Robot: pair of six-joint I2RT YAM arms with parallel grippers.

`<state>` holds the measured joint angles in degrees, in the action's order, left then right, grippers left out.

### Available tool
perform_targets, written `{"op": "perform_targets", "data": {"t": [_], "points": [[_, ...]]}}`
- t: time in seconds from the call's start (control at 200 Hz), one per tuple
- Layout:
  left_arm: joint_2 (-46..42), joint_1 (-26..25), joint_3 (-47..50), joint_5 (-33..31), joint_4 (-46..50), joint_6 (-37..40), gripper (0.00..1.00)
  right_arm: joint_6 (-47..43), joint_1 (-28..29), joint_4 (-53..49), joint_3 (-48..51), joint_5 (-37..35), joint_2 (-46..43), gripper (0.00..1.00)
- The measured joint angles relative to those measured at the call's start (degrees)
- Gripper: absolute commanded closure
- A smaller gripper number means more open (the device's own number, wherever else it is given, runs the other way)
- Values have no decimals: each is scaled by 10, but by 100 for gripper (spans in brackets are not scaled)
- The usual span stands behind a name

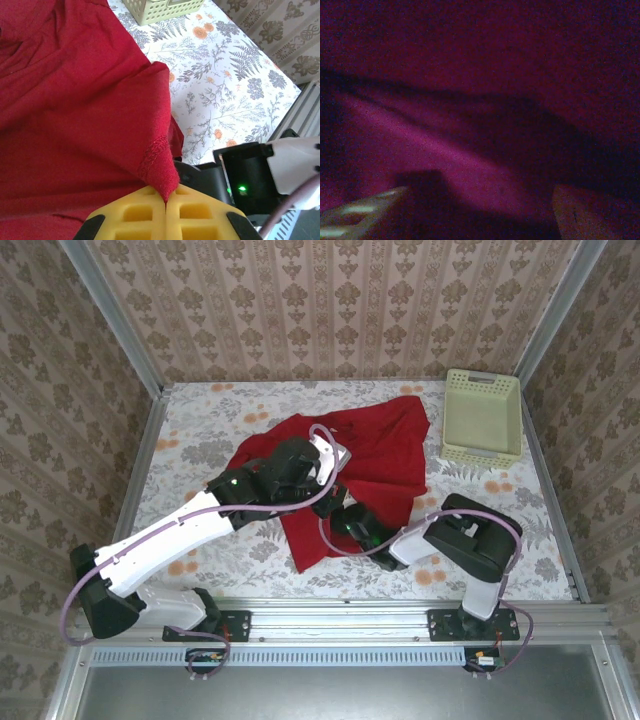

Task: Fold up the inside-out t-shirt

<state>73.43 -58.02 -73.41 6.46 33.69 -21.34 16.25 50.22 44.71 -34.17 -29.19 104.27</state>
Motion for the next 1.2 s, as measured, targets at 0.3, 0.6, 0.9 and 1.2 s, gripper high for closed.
{"op": "perform_targets", "data": {"t": [0.3, 0.6, 0.9, 1.2], "points": [[-19, 0, -48, -21, 26, 13, 100, 17, -63, -71, -116, -2, 37, 15], [-30, 0, -123, -55, 51, 32, 100, 54, -100, -178, -211, 11, 69, 5], [-30, -4, -151, -72, 74, 39, 100, 129, -127, -323, -324, 16, 105, 2], [-24, -46, -213, -107, 77, 56, 100, 189, -144, -510, -519, 4, 199, 0]]}}
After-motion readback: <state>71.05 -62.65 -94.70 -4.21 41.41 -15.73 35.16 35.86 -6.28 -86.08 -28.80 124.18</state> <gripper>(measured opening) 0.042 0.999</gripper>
